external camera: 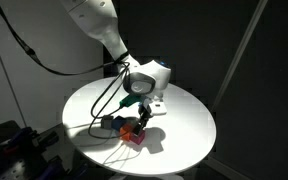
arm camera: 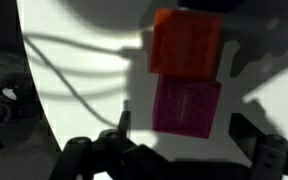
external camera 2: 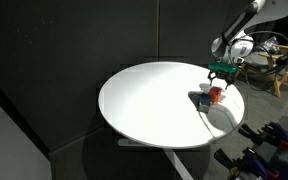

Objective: Put the pink block on top of the grey and blue blocks

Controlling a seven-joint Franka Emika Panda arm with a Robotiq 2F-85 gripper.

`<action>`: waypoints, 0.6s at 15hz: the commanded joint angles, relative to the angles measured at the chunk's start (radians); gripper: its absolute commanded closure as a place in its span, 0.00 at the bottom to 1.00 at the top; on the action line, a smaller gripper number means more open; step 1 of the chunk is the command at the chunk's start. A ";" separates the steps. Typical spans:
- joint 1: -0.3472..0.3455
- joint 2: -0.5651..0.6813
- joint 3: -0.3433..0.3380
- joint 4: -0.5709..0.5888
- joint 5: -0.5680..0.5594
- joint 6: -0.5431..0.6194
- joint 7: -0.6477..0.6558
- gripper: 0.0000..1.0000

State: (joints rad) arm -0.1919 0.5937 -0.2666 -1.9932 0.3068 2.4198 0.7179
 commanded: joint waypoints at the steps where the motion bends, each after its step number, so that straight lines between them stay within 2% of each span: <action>1: -0.003 0.005 0.002 0.010 -0.010 -0.001 -0.009 0.00; 9: -0.004 0.017 0.001 0.017 -0.011 -0.004 -0.009 0.00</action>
State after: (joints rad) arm -0.1919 0.6027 -0.2665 -1.9918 0.3068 2.4200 0.7179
